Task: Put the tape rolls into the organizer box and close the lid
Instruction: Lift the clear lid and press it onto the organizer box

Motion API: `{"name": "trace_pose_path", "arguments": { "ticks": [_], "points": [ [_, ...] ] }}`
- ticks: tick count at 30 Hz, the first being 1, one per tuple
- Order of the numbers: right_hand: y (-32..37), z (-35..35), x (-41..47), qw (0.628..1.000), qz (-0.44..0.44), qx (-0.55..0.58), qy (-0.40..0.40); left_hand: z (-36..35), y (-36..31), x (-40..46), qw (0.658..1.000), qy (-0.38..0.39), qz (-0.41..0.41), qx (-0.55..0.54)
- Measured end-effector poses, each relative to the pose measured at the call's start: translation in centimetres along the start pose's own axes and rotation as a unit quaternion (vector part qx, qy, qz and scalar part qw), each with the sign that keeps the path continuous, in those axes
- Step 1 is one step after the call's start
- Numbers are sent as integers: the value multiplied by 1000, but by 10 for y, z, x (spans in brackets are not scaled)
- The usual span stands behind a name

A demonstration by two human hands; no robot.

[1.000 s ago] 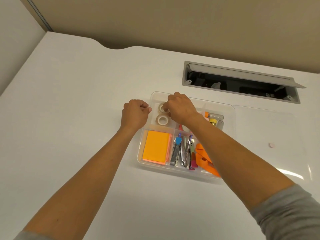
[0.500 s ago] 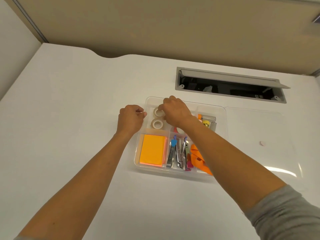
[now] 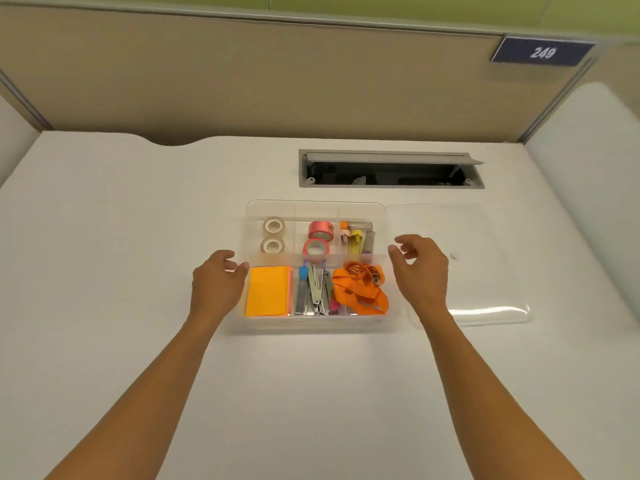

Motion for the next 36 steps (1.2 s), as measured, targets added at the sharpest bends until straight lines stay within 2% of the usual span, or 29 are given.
{"name": "trace_pose_path", "arguments": {
  "ticks": [3,6,11,23,32,36],
  "points": [
    [-51,31,-35,992,-97,53,-58,-7,11,-17,1000,7,6,-16],
    [-102,43,-71,966,-213,110,-102,-11,16,-29,1000,6,5,-13],
    [-155,36,-103,926,-342,143,-75,-15,21,-42,1000,6,5,5],
    [-163,34,-101,885,-385,247,-83,-20,29,-54,998,5,30,-48],
    [-164,30,-106,829,-427,326,-155,-21,29,-56,998,-3,29,-56],
    [-166,17,-102,780,-400,457,-150,-21,31,-53,998,-5,27,-58]
  ]
}}
Point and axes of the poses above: each hand's wrist, its own x-axis towards the middle knuckle, its own z-axis out of the back of the hand, y = z × x, the point moved 7 cm from there along x, towards the middle knuckle, and after that the axes turned 14 degrees about y, right-handed, at the moved point
